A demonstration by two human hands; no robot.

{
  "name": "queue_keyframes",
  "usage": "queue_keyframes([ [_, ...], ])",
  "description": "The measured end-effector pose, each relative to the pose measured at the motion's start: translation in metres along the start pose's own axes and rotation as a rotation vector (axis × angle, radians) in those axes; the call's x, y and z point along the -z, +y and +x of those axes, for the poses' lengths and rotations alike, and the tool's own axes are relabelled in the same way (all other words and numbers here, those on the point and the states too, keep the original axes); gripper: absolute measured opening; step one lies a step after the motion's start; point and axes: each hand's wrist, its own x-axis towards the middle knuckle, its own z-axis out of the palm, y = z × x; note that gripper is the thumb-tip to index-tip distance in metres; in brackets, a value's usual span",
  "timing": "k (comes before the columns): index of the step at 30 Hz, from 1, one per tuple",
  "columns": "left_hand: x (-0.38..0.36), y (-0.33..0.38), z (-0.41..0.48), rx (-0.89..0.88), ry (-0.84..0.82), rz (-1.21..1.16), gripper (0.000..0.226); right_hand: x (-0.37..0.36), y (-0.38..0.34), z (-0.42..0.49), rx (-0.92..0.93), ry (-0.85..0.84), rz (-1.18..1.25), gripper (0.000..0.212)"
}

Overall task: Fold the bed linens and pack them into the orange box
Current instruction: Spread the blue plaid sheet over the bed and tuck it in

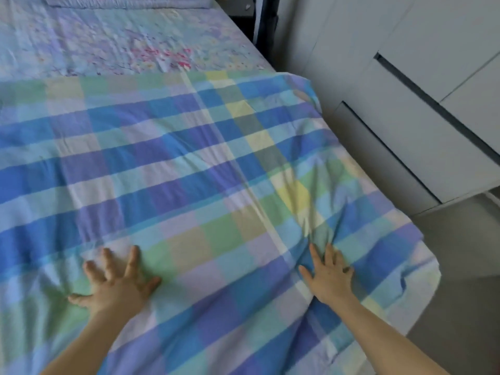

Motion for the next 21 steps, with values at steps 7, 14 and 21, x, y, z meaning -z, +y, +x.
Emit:
queue_keyframes([
  [7, -0.037, -0.012, 0.018, -0.061, 0.090, 0.068, 0.083, -0.029, 0.011, -0.011, 0.112, 0.132, 0.173, 0.069],
  [14, -0.062, 0.080, -0.137, -0.716, 0.511, -0.172, 0.035, -0.072, 0.071, -0.078, 0.064, 0.478, 0.242, 0.039],
  [21, -0.133, 0.142, -0.255, -0.971, 0.122, 0.073, 0.030, -0.058, 0.134, -0.087, -0.561, 0.110, 1.280, 0.042],
])
